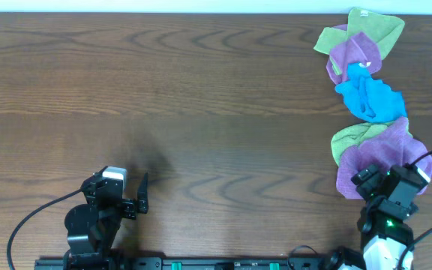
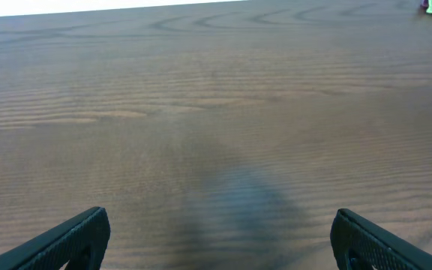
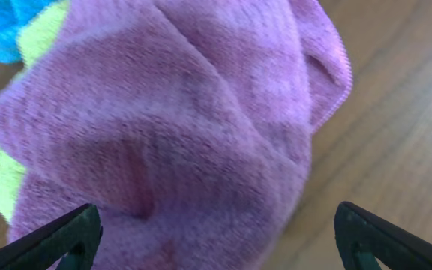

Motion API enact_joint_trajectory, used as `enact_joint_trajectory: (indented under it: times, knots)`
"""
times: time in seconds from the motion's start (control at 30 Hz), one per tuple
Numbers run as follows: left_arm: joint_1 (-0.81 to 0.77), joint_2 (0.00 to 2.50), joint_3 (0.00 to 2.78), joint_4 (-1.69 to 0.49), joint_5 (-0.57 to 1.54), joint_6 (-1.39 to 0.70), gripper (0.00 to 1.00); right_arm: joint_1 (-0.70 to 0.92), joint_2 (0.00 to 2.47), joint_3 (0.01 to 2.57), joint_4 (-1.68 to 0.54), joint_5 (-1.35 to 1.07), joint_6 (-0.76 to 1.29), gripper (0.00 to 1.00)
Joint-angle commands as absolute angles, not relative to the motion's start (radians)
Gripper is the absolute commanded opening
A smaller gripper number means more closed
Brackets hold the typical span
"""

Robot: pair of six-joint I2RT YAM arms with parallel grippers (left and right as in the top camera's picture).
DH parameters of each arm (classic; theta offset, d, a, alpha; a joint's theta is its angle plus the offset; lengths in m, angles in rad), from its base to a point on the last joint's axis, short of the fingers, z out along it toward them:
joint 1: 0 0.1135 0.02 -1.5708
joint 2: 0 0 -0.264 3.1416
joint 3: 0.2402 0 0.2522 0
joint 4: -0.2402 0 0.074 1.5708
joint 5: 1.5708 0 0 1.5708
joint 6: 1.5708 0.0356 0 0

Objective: Fold the cloth
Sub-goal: 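Reach the right gripper into the cloth pile and grasp the purple cloth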

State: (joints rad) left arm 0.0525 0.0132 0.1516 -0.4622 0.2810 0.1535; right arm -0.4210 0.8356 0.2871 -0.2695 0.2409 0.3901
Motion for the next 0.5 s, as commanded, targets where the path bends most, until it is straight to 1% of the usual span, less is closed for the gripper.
enact_joint_trajectory:
  times: [0.0, 0.2, 0.23, 0.3, 0.33, 0.4, 0.43, 0.47]
  knots:
    - [0.059, 0.004, 0.131, -0.459, 0.274, 0.142, 0.95, -0.429, 0.861, 0.299, -0.231, 0.221, 0.388, 0.99]
    - [0.059, 0.004, 0.131, -0.459, 0.274, 0.142, 0.95, -0.433, 0.978, 0.299, -0.153, 0.262, 0.388, 0.99]
    - [0.059, 0.004, 0.131, -0.459, 0.274, 0.142, 0.95, -0.433, 0.998, 0.299, -0.146, 0.262, 0.389, 0.98]
    - [0.059, 0.004, 0.131, -0.459, 0.274, 0.142, 0.95, -0.433, 1.046, 0.299, -0.121, 0.262, 0.388, 0.91]
    - [0.059, 0.004, 0.131, -0.459, 0.274, 0.142, 0.95, -0.433, 1.068, 0.299, -0.107, 0.262, 0.388, 0.79]
    - [0.059, 0.004, 0.131, -0.459, 0.274, 0.142, 0.95, -0.433, 1.099, 0.299, -0.091, 0.255, 0.389, 0.4]
    - [0.059, 0.004, 0.131, -0.459, 0.274, 0.142, 0.95, -0.433, 1.111, 0.299, -0.084, 0.242, 0.389, 0.18]
    - [0.059, 0.004, 0.131, -0.459, 0.274, 0.142, 0.95, -0.433, 1.117, 0.3, -0.077, 0.222, 0.389, 0.05]
